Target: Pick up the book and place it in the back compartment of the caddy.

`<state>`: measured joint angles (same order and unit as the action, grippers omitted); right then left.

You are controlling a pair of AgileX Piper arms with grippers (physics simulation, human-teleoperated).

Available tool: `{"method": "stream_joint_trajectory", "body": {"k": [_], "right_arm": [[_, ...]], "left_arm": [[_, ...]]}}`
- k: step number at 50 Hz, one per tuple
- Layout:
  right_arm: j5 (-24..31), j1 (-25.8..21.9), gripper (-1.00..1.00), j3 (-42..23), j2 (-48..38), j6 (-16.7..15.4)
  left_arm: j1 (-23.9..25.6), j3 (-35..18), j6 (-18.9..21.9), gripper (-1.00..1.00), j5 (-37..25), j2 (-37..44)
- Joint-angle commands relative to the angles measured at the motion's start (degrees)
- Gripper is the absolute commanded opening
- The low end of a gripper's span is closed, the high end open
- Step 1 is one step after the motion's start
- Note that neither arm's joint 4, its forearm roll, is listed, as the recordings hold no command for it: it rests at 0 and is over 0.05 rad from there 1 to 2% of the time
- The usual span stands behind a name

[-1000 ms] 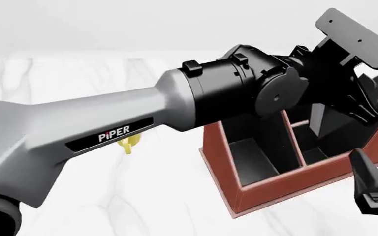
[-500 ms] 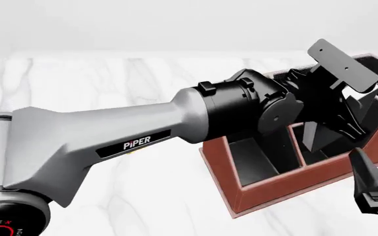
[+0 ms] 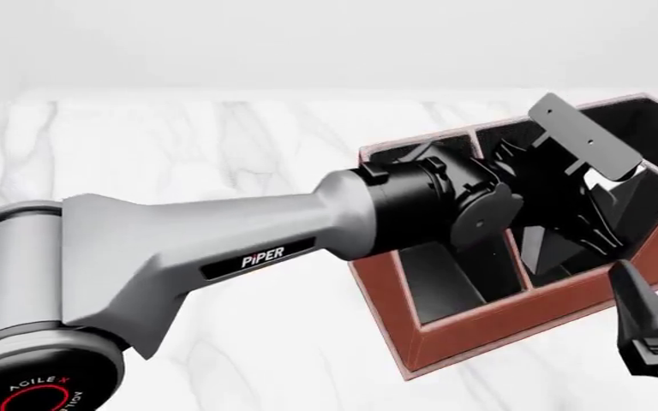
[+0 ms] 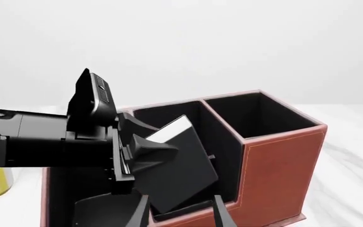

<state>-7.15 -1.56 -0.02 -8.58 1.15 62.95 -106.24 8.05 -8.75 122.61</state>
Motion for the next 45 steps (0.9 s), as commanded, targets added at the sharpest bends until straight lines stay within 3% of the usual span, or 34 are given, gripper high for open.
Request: {"method": "stream_joint_trajectory", "body": {"k": [1, 29, 45], "right_arm": [[1.06, -0.02, 1.00, 0.00, 1.11, 0.06], [0.22, 0.02, 1.00, 0.01, 0.17, 0.38], [-0.36, 0.10, 1.00, 0.01, -0.52, 0.58]], "left_arm": [[-0.56, -0.63, 0.65, -1.00, 0.68, 1.64], [-1.66, -7.41, 2.45, -1.00, -1.57, 7.60], [-1.91, -8.23, 2.00, -1.00, -1.23, 8.79]]}}
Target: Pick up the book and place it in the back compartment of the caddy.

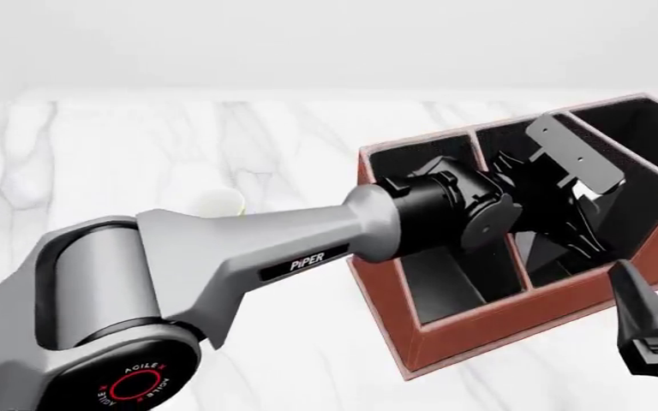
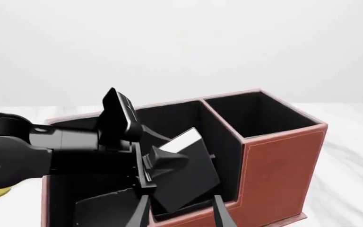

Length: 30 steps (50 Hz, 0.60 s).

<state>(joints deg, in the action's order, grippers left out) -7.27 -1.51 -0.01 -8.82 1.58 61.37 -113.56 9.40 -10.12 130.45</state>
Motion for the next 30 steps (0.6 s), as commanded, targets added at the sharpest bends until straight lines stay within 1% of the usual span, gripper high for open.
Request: {"method": "stream_joint_trajectory", "body": {"k": [1, 12, 13, 30], "right_arm": [[-0.19, 0.04, 1.00, 0.00, -0.24, 0.15], [-0.01, 0.02, 1.00, 0.00, -0.09, 0.14], [-0.01, 0.05, 1.00, 0.00, -0.10, 0.17], [-0.53, 0.11, 1.00, 0.00, -0.53, -0.07]], "left_arm": [[-0.45, -1.18, 0.80, -1.00, 0.08, 1.19], [-0.75, -0.71, 0.14, -1.00, 1.57, 1.59], [-1.10, -1.42, 0.21, 1.00, 1.29, 2.18], [-0.56, 2.14, -0.98, 1.00, 3.42, -0.30]]}}
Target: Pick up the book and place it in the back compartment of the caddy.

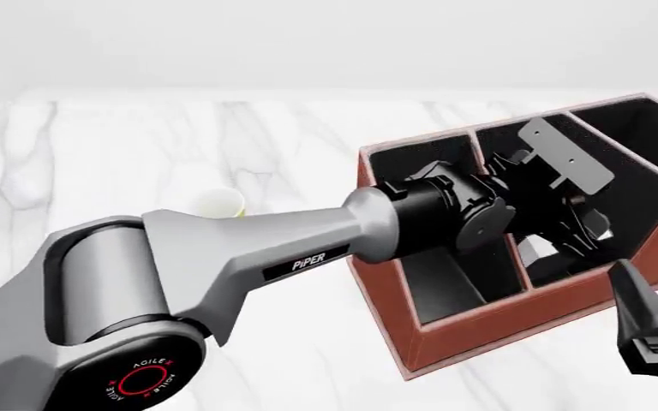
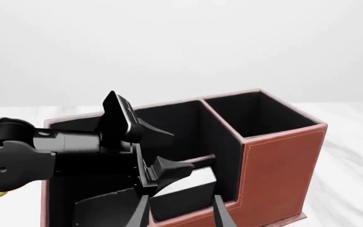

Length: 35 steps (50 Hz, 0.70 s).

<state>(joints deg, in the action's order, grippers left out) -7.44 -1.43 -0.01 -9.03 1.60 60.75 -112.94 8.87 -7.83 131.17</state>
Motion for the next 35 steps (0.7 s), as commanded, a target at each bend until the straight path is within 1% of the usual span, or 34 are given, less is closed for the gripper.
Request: {"method": "stream_joint_trajectory", "body": {"k": [1, 7, 11, 13, 15, 17, 18, 19, 25, 35], "right_arm": [[-0.52, 0.07, 1.00, 0.00, -0.50, -0.11], [-0.28, 0.09, 1.00, 0.00, -0.22, -0.16], [-0.21, 0.12, 1.00, 0.00, -0.17, -0.22], [-0.20, 0.12, 1.00, 0.00, -0.16, -0.22], [0.07, 0.16, 1.00, 0.00, 0.13, -0.25], [0.21, 0.16, 1.00, 0.00, 0.30, -0.34], [-1.19, 0.15, 1.00, -0.02, -1.08, -0.37], [-1.59, 0.16, 1.00, -0.04, -1.48, -0.41], [-0.76, 0.13, 1.00, 0.00, -0.56, -0.57], [-1.53, -0.04, 1.00, 0.00, -1.32, -0.75]], "left_arm": [[0.16, 2.26, -0.55, 1.00, 1.51, -1.50], [-0.26, 3.33, -0.34, 1.00, 1.87, -2.71], [-0.66, 4.58, 0.66, 1.00, 1.47, -6.03], [-0.66, 4.61, 0.66, 1.00, 1.48, -6.05], [-0.65, 6.72, 1.75, 1.00, 1.33, -10.44], [-0.93, 6.99, 2.20, 1.00, 0.13, -12.85], [-1.18, 8.06, 2.98, 1.00, -0.08, -15.12], [-1.39, 8.05, 3.05, 1.00, -0.96, -16.12], [-2.34, 10.54, 4.95, 1.00, -1.67, -20.51], [-4.81, 14.14, 7.31, 1.00, -3.19, -25.46]]}}
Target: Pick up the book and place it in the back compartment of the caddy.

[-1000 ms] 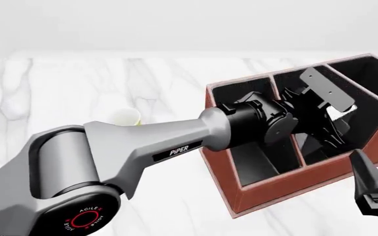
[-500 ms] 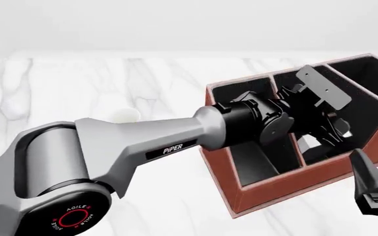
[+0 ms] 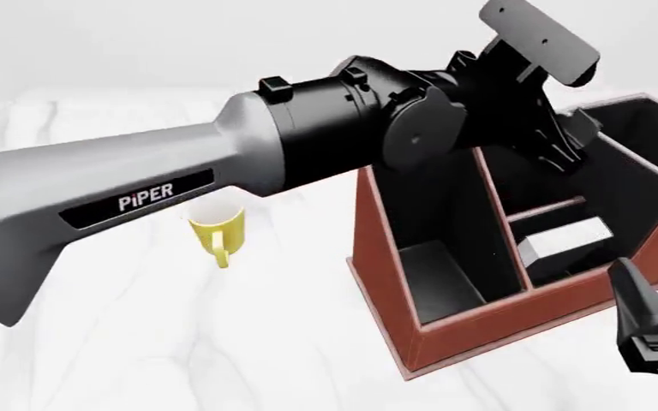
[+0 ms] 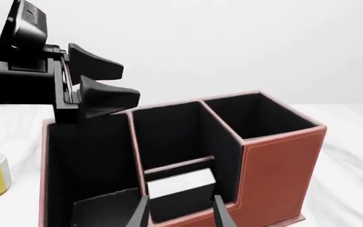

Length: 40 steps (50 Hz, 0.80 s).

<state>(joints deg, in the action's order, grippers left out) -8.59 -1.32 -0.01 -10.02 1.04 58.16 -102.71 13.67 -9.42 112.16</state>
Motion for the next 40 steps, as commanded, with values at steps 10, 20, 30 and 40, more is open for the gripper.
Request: {"method": "stream_joint_trajectory", "body": {"k": [10, 20, 30, 40], "right_arm": [[-0.03, -0.27, 1.00, 0.01, 0.33, -0.40], [1.27, -0.06, 1.00, 0.00, 1.74, -0.49], [-0.35, -0.29, 1.00, -0.01, -0.94, -0.21], [5.93, -3.03, 1.00, -9.17, -0.84, -0.77]], "left_arm": [[-6.24, 10.92, 5.29, 1.00, -1.42, -14.49], [-10.59, 20.83, 5.62, 1.00, 1.98, -21.43], [-14.82, 26.90, 5.02, 1.00, 4.76, -24.65], [-17.40, 31.09, 4.62, 1.00, 6.39, -28.00]]}}
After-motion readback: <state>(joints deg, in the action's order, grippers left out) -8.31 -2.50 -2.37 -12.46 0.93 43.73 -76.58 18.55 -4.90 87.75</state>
